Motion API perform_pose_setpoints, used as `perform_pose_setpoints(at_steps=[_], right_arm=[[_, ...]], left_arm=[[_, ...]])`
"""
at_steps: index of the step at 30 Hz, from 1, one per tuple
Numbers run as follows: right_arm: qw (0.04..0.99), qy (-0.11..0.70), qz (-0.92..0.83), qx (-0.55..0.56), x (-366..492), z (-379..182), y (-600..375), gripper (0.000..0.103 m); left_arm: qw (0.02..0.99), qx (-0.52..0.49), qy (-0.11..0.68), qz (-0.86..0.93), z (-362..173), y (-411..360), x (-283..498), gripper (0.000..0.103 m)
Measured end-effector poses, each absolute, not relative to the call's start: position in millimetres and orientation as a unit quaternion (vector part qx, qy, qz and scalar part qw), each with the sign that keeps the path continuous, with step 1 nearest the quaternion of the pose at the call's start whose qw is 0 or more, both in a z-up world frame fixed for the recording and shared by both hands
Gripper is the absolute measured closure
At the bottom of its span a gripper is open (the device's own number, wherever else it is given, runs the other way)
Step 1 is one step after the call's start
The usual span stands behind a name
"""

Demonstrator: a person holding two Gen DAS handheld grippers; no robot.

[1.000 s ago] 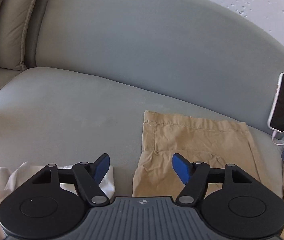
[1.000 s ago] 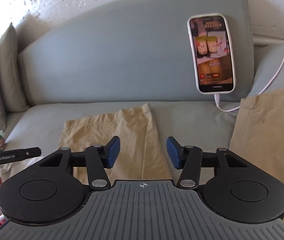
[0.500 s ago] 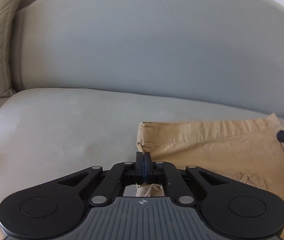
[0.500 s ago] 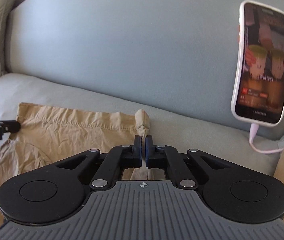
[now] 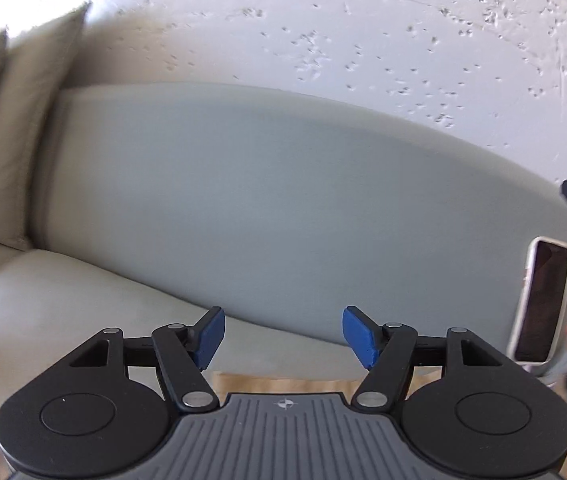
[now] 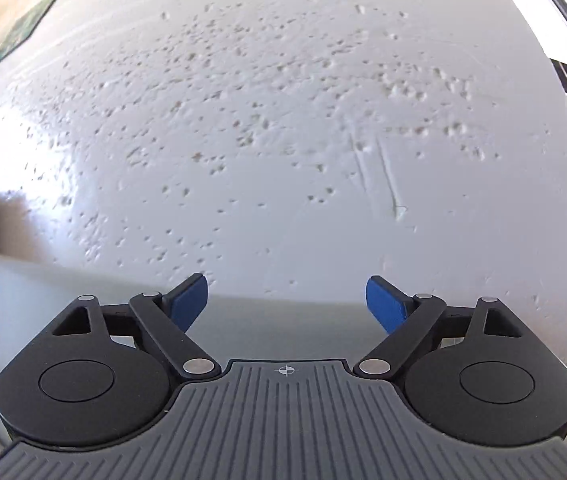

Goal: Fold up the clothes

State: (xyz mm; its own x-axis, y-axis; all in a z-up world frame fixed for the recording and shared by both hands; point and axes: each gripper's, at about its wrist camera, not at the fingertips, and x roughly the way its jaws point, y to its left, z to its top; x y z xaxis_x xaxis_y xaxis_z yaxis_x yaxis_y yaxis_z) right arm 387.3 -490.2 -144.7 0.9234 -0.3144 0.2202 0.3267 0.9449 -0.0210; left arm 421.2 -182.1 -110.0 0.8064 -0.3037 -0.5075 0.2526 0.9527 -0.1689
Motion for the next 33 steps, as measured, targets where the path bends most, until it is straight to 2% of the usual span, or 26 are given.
perform_pose_setpoints(at_steps=[5, 9, 11, 14, 19, 24, 27, 32, 33], right_arm=[[0.979, -0.134, -0.155, 0.008, 423, -172, -536, 0.014], [0.977, -0.163, -0.134, 0.001, 442, -189, -545, 0.001], [0.975, -0.184, -0.123, -0.005, 446, -193, -547, 0.0], [0.975, -0.194, -0.111, -0.004, 457, -169, -552, 0.0], [0.958, -0.246, -0.146, -0.029, 430, -81, -542, 0.0], [0.973, -0.18, -0.141, -0.023, 359, -25, -530, 0.0], [0.99, -0.058, -0.126, 0.0, 336, -10, -532, 0.0], [0.988, -0.061, -0.135, 0.03, 304, -33, -526, 0.0], [0.987, -0.093, -0.126, 0.037, 302, -41, -525, 0.0]], left_arm=[[0.956, -0.061, 0.251, -0.142, -127, -195, 432, 0.038], [0.958, -0.072, 0.238, -0.143, -138, -195, 432, 0.039], [0.959, -0.076, 0.229, -0.149, -140, -195, 433, 0.039], [0.96, -0.077, 0.218, -0.158, -134, -200, 430, 0.039], [0.958, -0.08, 0.198, -0.19, -101, -207, 403, 0.038], [0.95, -0.056, 0.226, -0.21, -56, -211, 365, 0.031], [0.932, -0.055, 0.274, -0.231, -34, -210, 345, 0.031], [0.928, -0.063, 0.268, -0.251, -30, -211, 317, 0.026], [0.929, -0.063, 0.268, -0.249, -35, -214, 317, 0.026]])
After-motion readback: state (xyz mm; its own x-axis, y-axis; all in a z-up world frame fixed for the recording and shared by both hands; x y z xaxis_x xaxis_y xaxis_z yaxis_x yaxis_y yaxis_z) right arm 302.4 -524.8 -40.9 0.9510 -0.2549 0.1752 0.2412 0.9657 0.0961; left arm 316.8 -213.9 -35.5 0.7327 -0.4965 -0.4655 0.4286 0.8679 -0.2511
